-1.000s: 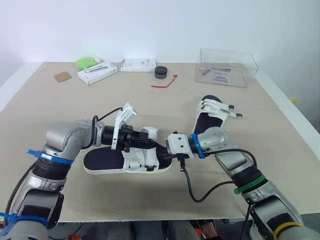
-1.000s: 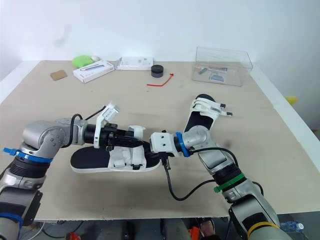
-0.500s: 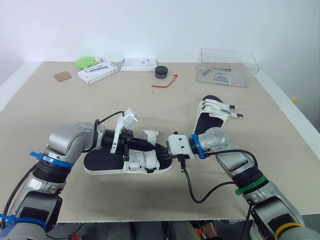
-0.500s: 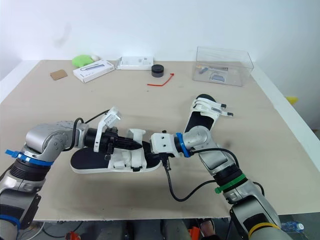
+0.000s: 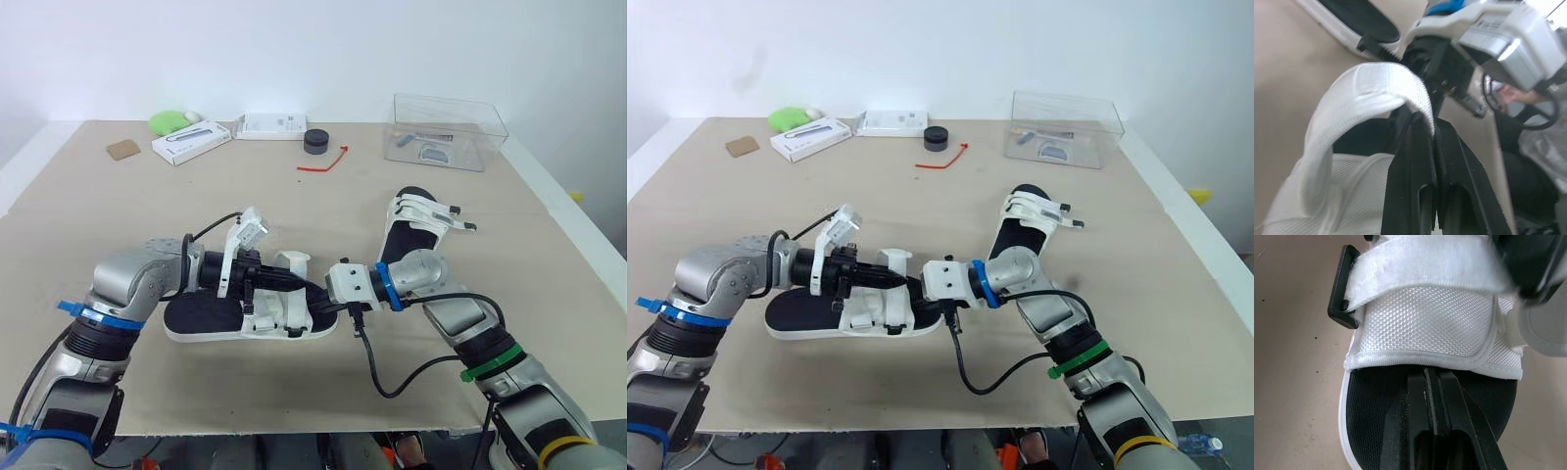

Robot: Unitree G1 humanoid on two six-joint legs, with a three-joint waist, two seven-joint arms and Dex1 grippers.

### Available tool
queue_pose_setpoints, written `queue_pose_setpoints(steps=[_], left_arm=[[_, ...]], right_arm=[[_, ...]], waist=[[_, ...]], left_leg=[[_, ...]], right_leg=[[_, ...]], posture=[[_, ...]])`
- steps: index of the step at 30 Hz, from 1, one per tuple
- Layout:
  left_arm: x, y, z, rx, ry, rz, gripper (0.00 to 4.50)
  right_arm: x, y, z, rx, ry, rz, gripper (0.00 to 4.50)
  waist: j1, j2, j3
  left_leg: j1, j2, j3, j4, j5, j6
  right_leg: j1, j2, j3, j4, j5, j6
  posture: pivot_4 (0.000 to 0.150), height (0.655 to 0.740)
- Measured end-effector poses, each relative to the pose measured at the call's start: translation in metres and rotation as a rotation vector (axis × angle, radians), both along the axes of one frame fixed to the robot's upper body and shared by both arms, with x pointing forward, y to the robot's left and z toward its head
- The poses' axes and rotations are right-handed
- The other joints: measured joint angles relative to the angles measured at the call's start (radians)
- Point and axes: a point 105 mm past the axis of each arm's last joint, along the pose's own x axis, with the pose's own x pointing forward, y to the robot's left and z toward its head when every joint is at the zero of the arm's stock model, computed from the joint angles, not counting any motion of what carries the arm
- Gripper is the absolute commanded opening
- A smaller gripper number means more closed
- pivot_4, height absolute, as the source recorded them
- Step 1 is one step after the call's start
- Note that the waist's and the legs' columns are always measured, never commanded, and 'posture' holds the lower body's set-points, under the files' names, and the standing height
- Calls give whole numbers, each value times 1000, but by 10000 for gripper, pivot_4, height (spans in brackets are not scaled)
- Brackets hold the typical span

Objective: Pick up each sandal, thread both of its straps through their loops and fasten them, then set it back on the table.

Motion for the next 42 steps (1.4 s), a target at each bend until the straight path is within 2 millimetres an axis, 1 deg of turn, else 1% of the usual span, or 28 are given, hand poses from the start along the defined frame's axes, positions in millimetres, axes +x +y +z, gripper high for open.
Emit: queue_pose_setpoints(steps=[2, 3, 5, 12, 15, 16, 17, 18, 23, 34, 36, 40, 42], left_arm=[[-1, 0, 0, -4, 11, -8, 8046], [-3, -1, 0, -6, 24, -15, 11848], [-4, -1, 0, -9, 36, -24, 21772], [-11, 0, 1, -4, 60, -53, 21772], [-10, 0, 0, 9, 57, -48, 14548], [-11, 0, -1, 12, 59, -50, 8219], [-11, 0, -2, 15, 61, -55, 3935], [-13, -1, -3, 21, 68, -68, 1323], [-16, 0, -6, 42, 69, -94, 1323], [-10, 0, -14, 97, -9, -90, 1323], [-12, 0, -17, 106, 0, -100, 1323], [-15, -1, -17, 105, 4, -117, 1323], [-20, 0, -19, 109, 6, -132, 1323]], right_arm=[[0, 0, 0, 0, 0, 0, 0], [0, 0, 0, 0, 0, 0, 0], [0, 0, 0, 0, 0, -1, 0], [0, 0, 0, 0, 1, -3, 0], [0, 0, 0, 0, 1, -3, 0], [0, 0, 0, 0, 1, -3, 0], [0, 0, 0, 0, 1, -3, 0], [0, 0, 0, 0, 1, -3, 0], [0, 0, 0, 0, 1, -4, 0], [1, 0, 0, 1, 3, -6, 0], [1, 0, 0, 1, 3, -6, 0], [1, 0, 0, 2, 3, -6, 0], [1, 1, 0, 3, 3, -4, 0]], waist=[[0, 0, 0], [0, 0, 0], [0, 0, 0], [0, 0, 0], [0, 0, 0], [0, 0, 0], [0, 0, 0], [0, 0, 0], [0, 0, 0], [0, 0, 0], [0, 0, 0], [0, 0, 0], [0, 0, 0]], left_leg=[[0, 0, 0, 0, 0, 0], [0, 0, 0, 0, 0, 0], [0, 0, 0, 0, 0, 0], [0, 0, 0, 0, 0, 0], [0, 0, 0, 0, 0, 0], [0, 0, 0, 0, 0, 0], [0, 0, 0, 0, 0, 0], [0, 0, 0, 0, 0, 0], [0, 0, 0, 0, 0, 0], [0, 0, 0, 0, 0, 0], [1, 0, 0, 0, 0, 0], [1, 0, 0, 0, 0, 0], [1, 0, 0, 0, 0, 0]], right_leg=[[0, 0, 0, 0, 0, 0], [0, 0, 0, 0, 0, 0], [0, 0, 0, 0, 0, 0], [0, 0, 0, 0, 0, 0], [0, 0, 0, 0, 0, 0], [0, 0, 0, 0, 0, 0], [0, 0, 0, 0, 0, 0], [0, 0, 0, 0, 0, 0], [0, 0, 0, 0, 0, 0], [0, 0, 0, 0, 0, -1], [0, 0, 1, 0, 0, -1], [0, 0, 1, 0, 0, -1], [0, 0, 1, 0, 0, -1]], posture=[[1500, 7400], [1500, 7400], [1500, 7400], [1500, 7400], [1500, 7400], [1500, 7400], [1500, 7400], [1500, 7400], [1500, 7400], [1500, 7400], [1500, 7400], [1500, 7400], [1500, 7400]])
